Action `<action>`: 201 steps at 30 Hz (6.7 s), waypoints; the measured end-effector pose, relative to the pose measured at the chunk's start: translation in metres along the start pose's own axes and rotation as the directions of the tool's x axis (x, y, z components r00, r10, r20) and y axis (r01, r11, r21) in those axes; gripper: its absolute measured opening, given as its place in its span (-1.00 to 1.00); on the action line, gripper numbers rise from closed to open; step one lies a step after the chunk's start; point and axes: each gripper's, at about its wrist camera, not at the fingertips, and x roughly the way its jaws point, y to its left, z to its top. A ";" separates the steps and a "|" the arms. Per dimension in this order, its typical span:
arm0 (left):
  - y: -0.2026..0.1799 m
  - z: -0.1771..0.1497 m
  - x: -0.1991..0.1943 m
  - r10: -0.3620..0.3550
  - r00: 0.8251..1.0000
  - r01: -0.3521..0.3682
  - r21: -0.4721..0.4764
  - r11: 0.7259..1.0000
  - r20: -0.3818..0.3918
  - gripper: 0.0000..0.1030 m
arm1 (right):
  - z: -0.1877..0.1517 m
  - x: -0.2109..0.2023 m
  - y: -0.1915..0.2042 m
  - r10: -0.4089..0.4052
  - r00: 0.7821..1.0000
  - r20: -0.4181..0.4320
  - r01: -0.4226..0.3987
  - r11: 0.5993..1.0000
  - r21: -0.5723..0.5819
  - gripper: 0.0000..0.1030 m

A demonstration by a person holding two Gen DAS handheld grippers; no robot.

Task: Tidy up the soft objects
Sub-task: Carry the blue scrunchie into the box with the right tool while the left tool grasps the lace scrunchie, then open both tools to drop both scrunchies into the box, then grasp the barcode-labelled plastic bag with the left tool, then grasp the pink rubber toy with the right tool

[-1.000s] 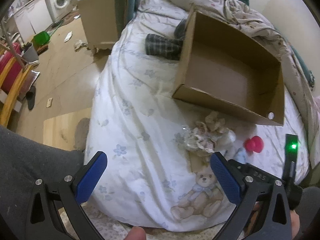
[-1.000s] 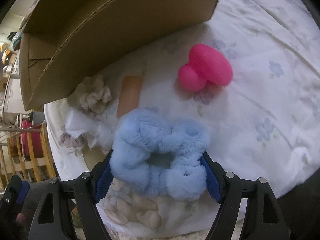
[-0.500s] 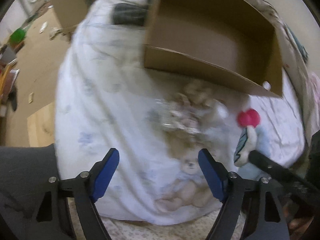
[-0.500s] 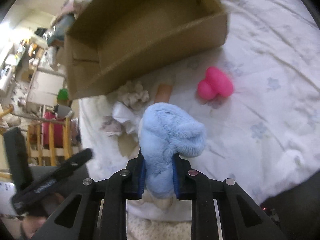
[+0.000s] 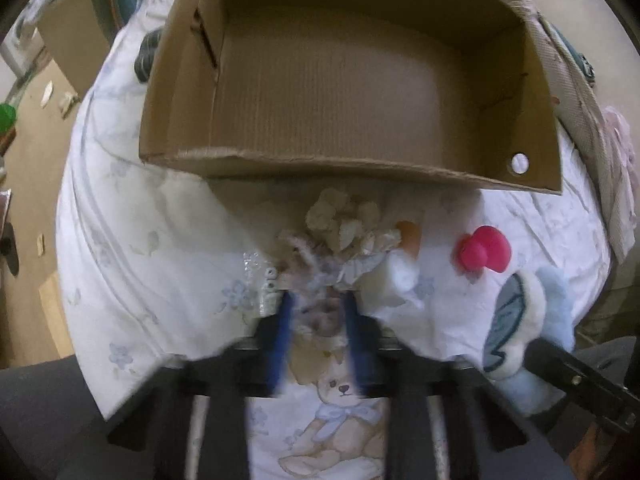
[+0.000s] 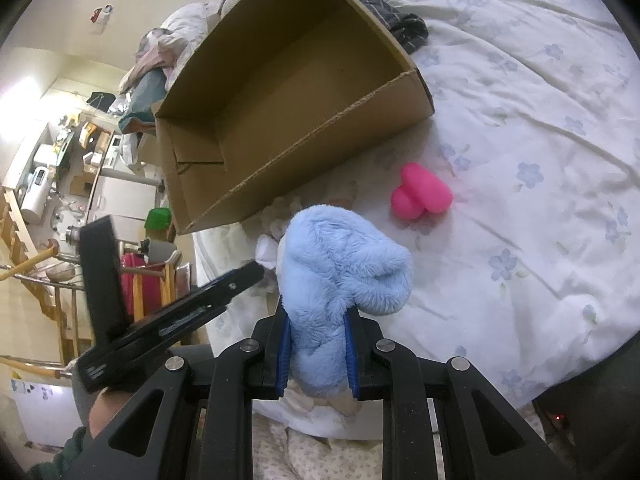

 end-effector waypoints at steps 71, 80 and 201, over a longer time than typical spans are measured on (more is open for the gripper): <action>-0.010 0.102 -0.042 -0.007 0.962 -0.022 0.105 0.994 0.273 -0.96 | 0.151 0.029 0.032 -0.135 0.986 0.099 0.161 0.929 -0.333 -0.50; -0.010 0.101 -0.045 0.000 0.962 -0.030 0.106 0.994 0.272 -0.93 | 0.151 0.028 0.033 -0.135 0.986 0.103 0.162 0.927 -0.338 -0.46; 0.054 -0.002 -0.011 0.210 0.976 -0.206 -0.068 0.976 0.058 -0.61 | 0.086 0.055 -0.048 -0.391 0.920 -0.031 0.380 0.908 -0.179 -0.03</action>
